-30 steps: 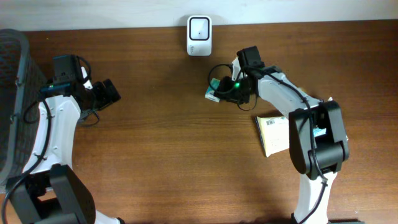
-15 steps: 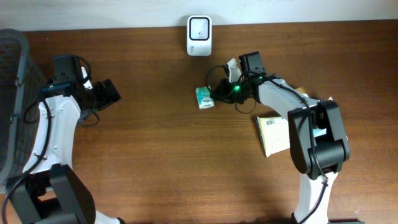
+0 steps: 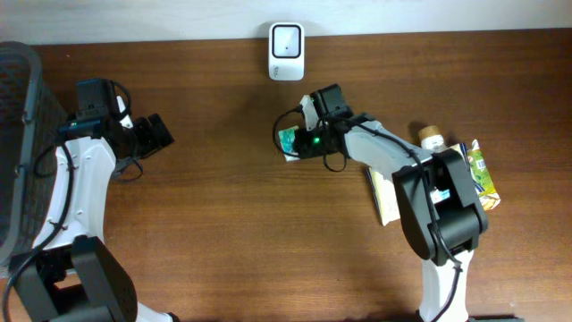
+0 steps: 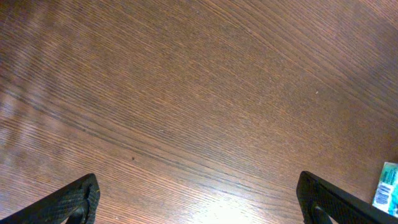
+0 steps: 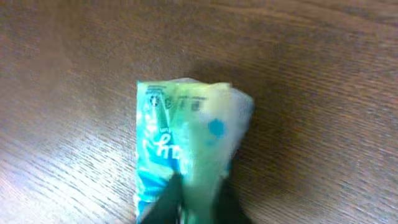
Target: Scan the item barcode
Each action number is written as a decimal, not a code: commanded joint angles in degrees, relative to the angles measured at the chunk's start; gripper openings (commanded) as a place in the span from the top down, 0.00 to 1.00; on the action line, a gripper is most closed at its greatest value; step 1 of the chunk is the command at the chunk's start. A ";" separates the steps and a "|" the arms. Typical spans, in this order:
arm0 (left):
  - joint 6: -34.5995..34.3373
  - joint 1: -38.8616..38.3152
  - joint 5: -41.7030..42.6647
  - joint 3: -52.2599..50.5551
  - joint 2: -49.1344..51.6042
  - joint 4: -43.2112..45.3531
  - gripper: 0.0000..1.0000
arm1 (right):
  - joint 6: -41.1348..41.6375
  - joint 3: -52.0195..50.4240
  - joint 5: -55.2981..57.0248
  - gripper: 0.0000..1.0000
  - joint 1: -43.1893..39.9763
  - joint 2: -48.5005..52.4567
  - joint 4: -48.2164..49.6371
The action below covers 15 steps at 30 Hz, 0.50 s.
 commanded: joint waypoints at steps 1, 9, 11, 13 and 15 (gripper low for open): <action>0.39 0.20 -0.39 0.63 -0.81 0.11 0.01 | -0.61 -0.35 0.94 0.96 -0.20 0.39 -1.09; 0.39 0.20 -0.39 0.63 -0.81 0.11 0.01 | 0.24 18.99 -59.28 0.96 -14.32 -9.88 -13.46; 0.39 0.20 -0.39 0.63 -0.81 0.11 0.01 | 2.78 22.51 -62.69 0.96 -17.20 -9.88 -12.15; 0.39 0.20 -0.39 0.63 -0.81 0.11 0.01 | 5.57 23.02 -52.24 0.96 -17.44 -9.88 -12.24; 0.39 0.20 -0.39 0.63 -0.81 0.09 0.01 | 6.12 23.06 -38.05 0.96 -16.00 -9.88 -13.64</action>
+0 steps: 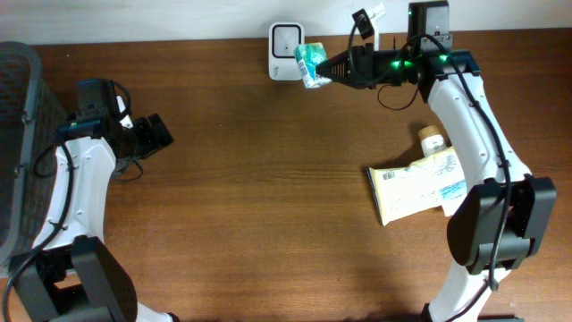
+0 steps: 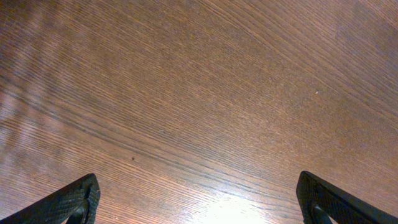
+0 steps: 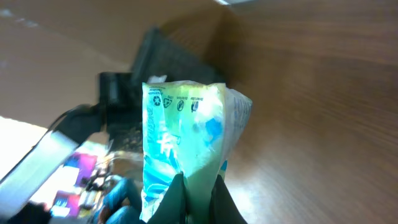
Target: Scan the item barcode
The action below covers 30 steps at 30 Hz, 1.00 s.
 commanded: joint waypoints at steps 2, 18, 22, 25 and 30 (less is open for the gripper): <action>0.39 0.20 -0.39 0.63 -0.81 0.09 0.01 | 1.11 4.70 26.10 0.96 5.25 -1.29 -4.13; 0.39 0.20 -0.39 0.63 -0.81 0.09 0.01 | -57.02 19.41 101.15 0.96 23.78 30.42 31.02; 0.39 0.20 -0.39 0.63 -0.81 0.07 0.01 | -57.02 19.39 100.28 0.96 22.91 31.32 31.74; 0.39 0.20 -0.39 0.63 -0.81 0.07 0.01 | -60.57 19.41 100.30 0.96 23.23 31.04 31.89; 0.39 0.20 -0.39 0.63 -0.81 0.07 0.01 | -50.23 19.41 91.06 0.96 25.86 18.38 14.53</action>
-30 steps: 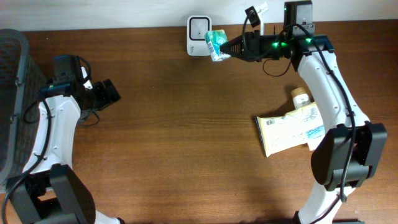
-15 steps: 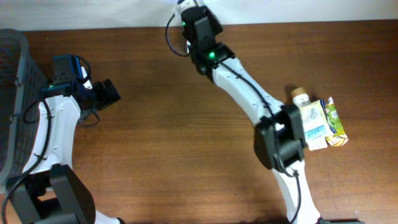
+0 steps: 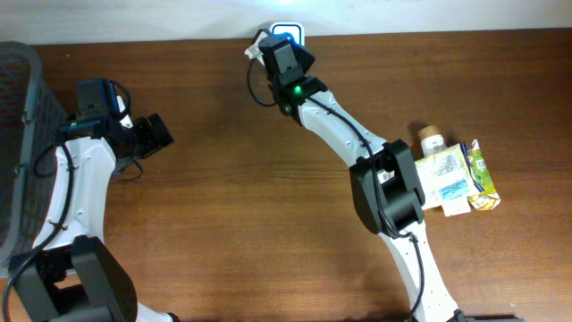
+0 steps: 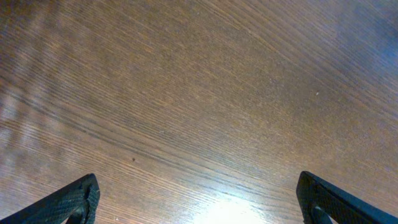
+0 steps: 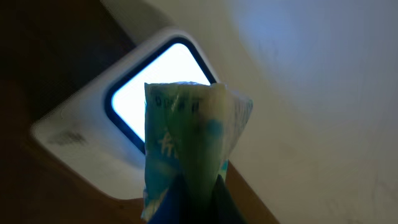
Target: Scan the item barcode
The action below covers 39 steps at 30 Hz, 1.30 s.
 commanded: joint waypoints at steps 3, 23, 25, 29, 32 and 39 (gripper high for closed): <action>0.39 0.20 -0.24 0.61 -0.81 -0.04 0.01 | 18.95 0.48 -23.69 0.96 1.77 -21.92 -29.22; 0.39 0.20 -0.24 0.61 -0.81 -0.04 0.01 | 59.39 -22.16 -30.49 0.59 -30.73 -39.58 -62.25; 0.39 0.20 -0.24 0.61 -0.81 -0.04 0.01 | 58.23 -17.75 -30.47 0.59 -30.23 -51.71 -65.29; 0.39 0.20 -0.24 0.61 -0.81 -0.04 0.01 | 58.29 -13.88 -30.67 0.01 -30.34 -78.14 -66.31; 0.39 0.20 -0.24 0.61 -0.81 -0.04 0.01 | 58.29 -13.88 -30.67 0.01 -30.34 -94.03 -66.58; 0.39 0.20 -0.24 0.61 -0.81 -0.04 0.01 | 58.07 -17.62 -28.55 0.01 -30.77 -108.52 -64.13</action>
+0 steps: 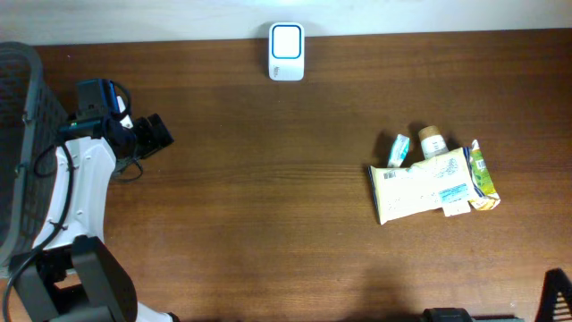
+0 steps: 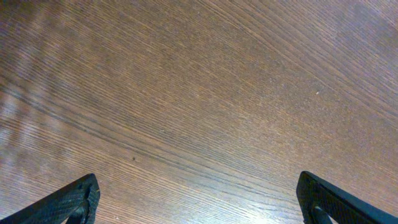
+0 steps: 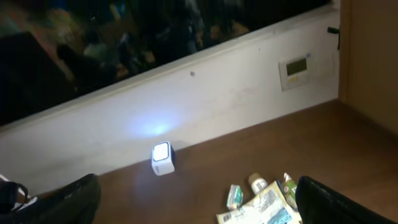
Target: Scan the item barcode
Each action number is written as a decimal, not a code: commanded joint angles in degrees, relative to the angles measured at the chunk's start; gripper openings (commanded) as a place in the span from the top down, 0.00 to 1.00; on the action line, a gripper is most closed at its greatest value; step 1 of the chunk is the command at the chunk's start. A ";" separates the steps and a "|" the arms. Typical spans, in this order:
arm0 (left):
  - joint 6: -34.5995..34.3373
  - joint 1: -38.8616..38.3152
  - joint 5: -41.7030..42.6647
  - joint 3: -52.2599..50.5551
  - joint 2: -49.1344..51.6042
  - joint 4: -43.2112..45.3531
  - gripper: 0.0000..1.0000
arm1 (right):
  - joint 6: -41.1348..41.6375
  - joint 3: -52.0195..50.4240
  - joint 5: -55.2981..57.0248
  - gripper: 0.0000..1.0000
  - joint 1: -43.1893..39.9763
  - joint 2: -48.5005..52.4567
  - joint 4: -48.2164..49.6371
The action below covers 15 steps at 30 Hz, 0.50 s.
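The white barcode scanner [image 1: 286,52] stands at the table's far edge; it also shows small in the right wrist view [image 3: 163,158]. The small teal packet [image 1: 399,148] lies on the wood next to a bottle; the right wrist view has it too [image 3: 234,196]. My right gripper [image 3: 198,190] is open and empty, high and far back from the table, and outside the overhead view. My left gripper [image 2: 198,186] is open over bare wood at the left [image 1: 156,132].
Beside the teal packet lie a capped bottle [image 1: 432,139], a large cream packet [image 1: 420,183] with a barcode, and a green packet [image 1: 481,174]. A dark basket [image 1: 13,134] stands at the left edge. A pale wall runs behind the scanner.
The teal packet was held in my right gripper just in front of the scanner's window. It now lies by the bottle at the right, and the right gripper is open and far back.
My right gripper was shut on the teal packet at mid-table. Then it held the packet next to the scanner, then right before its window. Now the packet lies with the pile at the right and the gripper is empty. The left arm stayed put.
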 commanded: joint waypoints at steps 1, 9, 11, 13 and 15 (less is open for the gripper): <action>0.39 0.20 -0.22 0.61 -0.81 0.09 0.01 | -0.37 -9.62 1.77 0.01 -0.28 -1.57 8.61; 0.39 0.20 -0.22 0.61 -0.81 0.09 0.01 | -0.31 -90.71 2.12 0.01 -0.15 -23.85 86.16; 0.39 0.20 -0.22 0.61 -0.81 0.09 0.01 | 0.74 -100.02 2.16 0.01 -0.17 -28.81 88.11; 0.39 0.20 -0.22 0.61 -0.81 0.09 0.01 | 0.74 -104.45 3.54 0.01 -0.15 -31.87 87.97; 0.39 0.20 -0.22 0.61 -0.81 0.09 0.01 | 0.74 -106.86 5.86 0.01 -0.17 -32.48 84.89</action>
